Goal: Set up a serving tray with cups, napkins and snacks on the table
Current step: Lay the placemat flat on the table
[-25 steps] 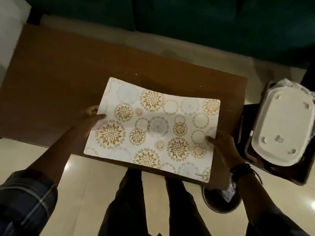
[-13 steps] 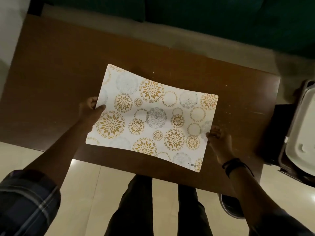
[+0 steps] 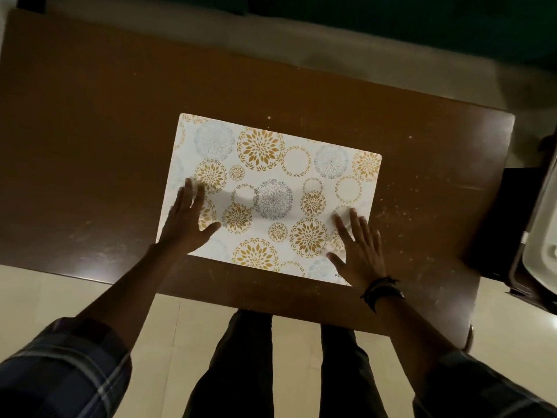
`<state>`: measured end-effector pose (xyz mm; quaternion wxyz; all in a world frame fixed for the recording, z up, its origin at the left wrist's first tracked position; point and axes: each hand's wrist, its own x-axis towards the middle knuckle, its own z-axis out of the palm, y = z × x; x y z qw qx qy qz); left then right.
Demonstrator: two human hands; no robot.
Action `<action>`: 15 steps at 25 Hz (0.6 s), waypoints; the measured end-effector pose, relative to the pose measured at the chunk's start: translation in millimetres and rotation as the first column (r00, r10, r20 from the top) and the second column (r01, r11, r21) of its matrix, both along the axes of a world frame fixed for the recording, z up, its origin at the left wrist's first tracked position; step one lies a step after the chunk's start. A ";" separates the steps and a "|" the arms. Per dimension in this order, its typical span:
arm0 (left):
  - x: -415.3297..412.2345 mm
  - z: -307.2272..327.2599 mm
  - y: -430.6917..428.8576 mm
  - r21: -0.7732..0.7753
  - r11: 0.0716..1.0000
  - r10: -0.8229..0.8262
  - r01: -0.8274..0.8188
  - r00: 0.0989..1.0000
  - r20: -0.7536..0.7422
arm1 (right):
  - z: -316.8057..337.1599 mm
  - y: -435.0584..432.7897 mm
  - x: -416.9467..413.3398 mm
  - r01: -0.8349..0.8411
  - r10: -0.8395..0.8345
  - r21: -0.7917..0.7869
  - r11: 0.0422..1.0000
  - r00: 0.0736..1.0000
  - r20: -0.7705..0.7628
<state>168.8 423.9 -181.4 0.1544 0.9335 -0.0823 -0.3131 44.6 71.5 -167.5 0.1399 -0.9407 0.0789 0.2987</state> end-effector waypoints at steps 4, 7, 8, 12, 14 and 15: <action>0.0 -2.1 -2.0 0.015 1.000 0.013 -0.013 1.000 0.012 | -3.6 -8.6 -0.9 -0.036 0.037 -0.026 0.999 0.999 0.016; -0.1 4.2 -13.4 0.046 0.998 0.051 -0.053 0.998 0.041 | 3.9 -14.4 -2.3 0.044 -0.049 0.091 0.995 0.997 0.057; -1.4 7.2 -19.5 0.033 0.997 0.068 -0.070 0.996 0.055 | 7.9 -14.8 -1.6 0.087 -0.101 0.149 0.985 0.991 0.084; -18.0 24.7 -89.9 -0.073 0.992 0.109 -0.104 0.991 0.077 | 39.4 -40.0 -14.8 0.277 -0.326 0.236 0.931 0.924 0.199; -30.7 36.9 -140.2 -0.126 0.983 0.143 -0.134 0.988 0.063 | 57.0 -62.4 -30.9 0.440 -0.511 0.299 0.847 0.828 0.230; -39.1 43.0 -167.5 -0.157 0.979 0.141 -0.131 0.989 0.051 | 64.6 -76.8 -40.4 0.521 -0.609 0.348 0.779 0.761 0.225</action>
